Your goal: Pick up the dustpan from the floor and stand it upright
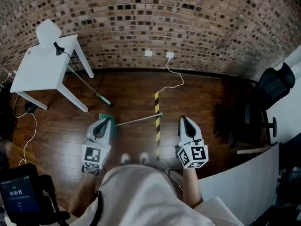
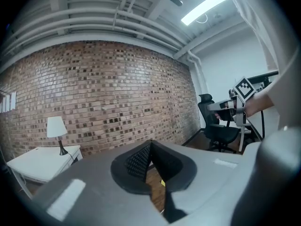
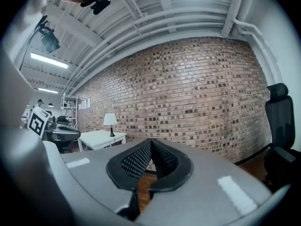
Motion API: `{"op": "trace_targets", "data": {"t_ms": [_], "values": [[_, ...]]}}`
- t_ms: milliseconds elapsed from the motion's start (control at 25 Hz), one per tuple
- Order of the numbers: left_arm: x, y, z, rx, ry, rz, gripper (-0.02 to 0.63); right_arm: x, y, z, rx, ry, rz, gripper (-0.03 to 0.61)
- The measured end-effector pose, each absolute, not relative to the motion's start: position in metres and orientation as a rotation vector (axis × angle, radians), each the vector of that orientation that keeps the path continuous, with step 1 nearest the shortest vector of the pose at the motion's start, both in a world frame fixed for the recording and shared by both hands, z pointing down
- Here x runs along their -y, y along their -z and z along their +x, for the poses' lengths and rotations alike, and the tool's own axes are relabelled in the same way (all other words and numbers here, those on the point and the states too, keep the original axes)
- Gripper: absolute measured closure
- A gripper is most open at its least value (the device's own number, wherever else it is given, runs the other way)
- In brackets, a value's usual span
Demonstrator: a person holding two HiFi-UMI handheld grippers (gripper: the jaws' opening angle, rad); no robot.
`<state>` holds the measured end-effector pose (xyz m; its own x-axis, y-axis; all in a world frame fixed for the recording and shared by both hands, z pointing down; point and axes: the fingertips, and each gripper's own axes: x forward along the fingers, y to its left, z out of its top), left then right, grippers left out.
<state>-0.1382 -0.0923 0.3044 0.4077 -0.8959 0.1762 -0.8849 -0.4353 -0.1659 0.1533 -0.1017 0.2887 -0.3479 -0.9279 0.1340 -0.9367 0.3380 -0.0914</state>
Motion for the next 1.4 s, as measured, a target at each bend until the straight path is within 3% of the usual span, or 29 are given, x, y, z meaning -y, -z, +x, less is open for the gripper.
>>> {"op": "trace_targets", "data": {"t_ms": [760, 1080, 1400], "values": [[0.164, -0.327, -0.148, -1.351, 0.432, -2.709, 0.612, 0.144, -0.312, 0.126, 2.383, -0.218, 1.762, 0.554], [0.226, -0.399, -0.098, -1.259, 0.591, -2.823, 0.612, 0.183, -0.418, 0.172, 2.230, -0.405, 1.789, 0.543], [0.284, -0.520, -0.020, -1.191, 0.789, -2.929, 0.612, 0.239, -0.582, 0.203, 2.173, -0.550, 1.589, 0.518]]}}
